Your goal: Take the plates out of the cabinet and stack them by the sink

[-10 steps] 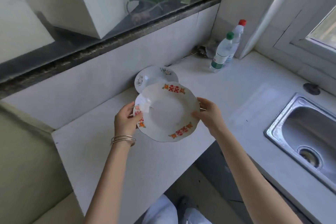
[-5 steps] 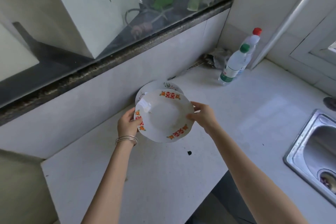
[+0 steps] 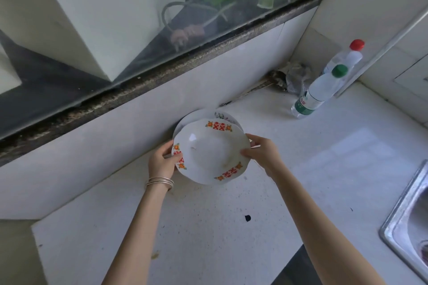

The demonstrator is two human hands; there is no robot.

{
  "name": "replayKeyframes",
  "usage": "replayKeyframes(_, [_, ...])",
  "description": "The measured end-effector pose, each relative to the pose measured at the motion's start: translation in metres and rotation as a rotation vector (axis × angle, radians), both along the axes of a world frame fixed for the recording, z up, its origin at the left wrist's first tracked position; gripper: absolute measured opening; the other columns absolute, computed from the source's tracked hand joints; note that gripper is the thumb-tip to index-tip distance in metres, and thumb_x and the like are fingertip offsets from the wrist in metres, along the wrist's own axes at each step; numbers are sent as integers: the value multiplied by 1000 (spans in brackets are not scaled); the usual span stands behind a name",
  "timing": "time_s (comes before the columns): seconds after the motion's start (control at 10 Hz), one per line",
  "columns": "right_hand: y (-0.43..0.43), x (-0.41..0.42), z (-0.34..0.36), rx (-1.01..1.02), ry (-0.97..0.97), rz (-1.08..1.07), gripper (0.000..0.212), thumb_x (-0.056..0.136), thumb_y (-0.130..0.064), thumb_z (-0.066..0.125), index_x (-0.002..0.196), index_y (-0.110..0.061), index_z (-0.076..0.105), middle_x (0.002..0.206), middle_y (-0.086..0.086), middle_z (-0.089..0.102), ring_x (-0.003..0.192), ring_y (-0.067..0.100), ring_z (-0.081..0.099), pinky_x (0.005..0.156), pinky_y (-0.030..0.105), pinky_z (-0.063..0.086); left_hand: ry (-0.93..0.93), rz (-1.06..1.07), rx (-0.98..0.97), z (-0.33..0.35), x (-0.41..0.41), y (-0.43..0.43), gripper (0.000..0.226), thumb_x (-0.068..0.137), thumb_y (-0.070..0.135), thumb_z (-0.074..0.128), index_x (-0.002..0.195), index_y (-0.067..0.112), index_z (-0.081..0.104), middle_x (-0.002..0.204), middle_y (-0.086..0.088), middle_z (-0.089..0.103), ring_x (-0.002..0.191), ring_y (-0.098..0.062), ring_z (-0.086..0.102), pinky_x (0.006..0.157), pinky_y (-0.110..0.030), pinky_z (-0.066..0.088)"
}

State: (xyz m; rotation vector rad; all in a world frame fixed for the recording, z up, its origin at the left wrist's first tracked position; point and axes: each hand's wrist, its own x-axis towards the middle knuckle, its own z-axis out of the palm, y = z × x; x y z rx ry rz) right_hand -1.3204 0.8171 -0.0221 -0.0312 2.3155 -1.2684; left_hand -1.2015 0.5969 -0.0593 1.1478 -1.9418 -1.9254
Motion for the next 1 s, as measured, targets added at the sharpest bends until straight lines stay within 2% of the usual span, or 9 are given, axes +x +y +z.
replayKeyframes(0.1, [-4,-5,-5,5,9,4,50,76,3,64,120,-19,61,68,-4,54,64,9,54,56,17,47,-10,15,-10,-4,-3,-4,42,77,-2,64,116,15,63,100,-9,69,90,-26,65,58,-26,53])
replayKeyframes(0.2, [-9,-10,-10,13,14,3,51,76,2,64,123,-19,59,69,-4,54,66,11,57,60,23,50,-24,29,-30,-5,-6,-6,43,78,0,65,119,14,62,102,-8,68,90,-24,65,63,-28,54])
replayKeyframes(0.3, [-13,-13,-17,33,45,4,54,78,0,64,128,-20,55,66,-2,53,70,17,58,68,35,54,-18,45,-43,-7,-10,-6,43,80,2,65,120,16,61,101,-8,68,87,-24,65,66,-29,54])
replayKeyframes(0.5, [-20,-21,-27,117,150,23,55,83,-11,64,135,-20,46,67,-3,50,75,18,56,72,33,49,-55,37,-157,-12,-22,-5,40,82,10,65,120,19,61,103,-5,69,90,-21,64,80,-38,55])
replayKeyframes(0.6, [-20,-22,-26,118,155,21,55,84,-10,63,135,-19,45,64,-5,49,66,11,52,69,30,45,-71,26,-189,-12,-22,-5,39,83,12,66,121,18,60,100,-3,68,89,-20,64,78,-35,55])
replayKeyframes(0.7, [-19,-23,-27,126,167,42,55,84,-14,65,135,-18,46,69,-2,52,76,17,54,75,33,47,-75,0,-245,-12,-21,-4,39,83,14,65,122,18,59,100,-2,67,88,-18,62,74,-32,54])
replayKeyframes(0.8, [-16,-22,-18,151,160,61,51,85,-21,65,133,-16,49,87,6,62,94,22,56,83,37,45,-109,-28,-275,-6,-19,-4,39,83,17,66,122,16,59,102,-4,66,87,-17,60,74,-33,53])
replayKeyframes(0.9, [-10,-21,-10,159,186,75,52,85,-28,65,132,-13,49,107,8,64,97,19,56,83,34,46,-124,-48,-271,-1,-14,-6,38,82,17,66,119,15,60,107,-6,66,93,-19,61,79,-35,52])
replayKeyframes(1.0, [-5,-16,8,156,259,123,54,85,-30,64,133,-12,47,118,8,59,95,16,56,80,27,46,-118,-60,-325,21,-9,-1,41,83,15,64,123,10,57,113,-5,65,91,-14,56,78,-27,41])
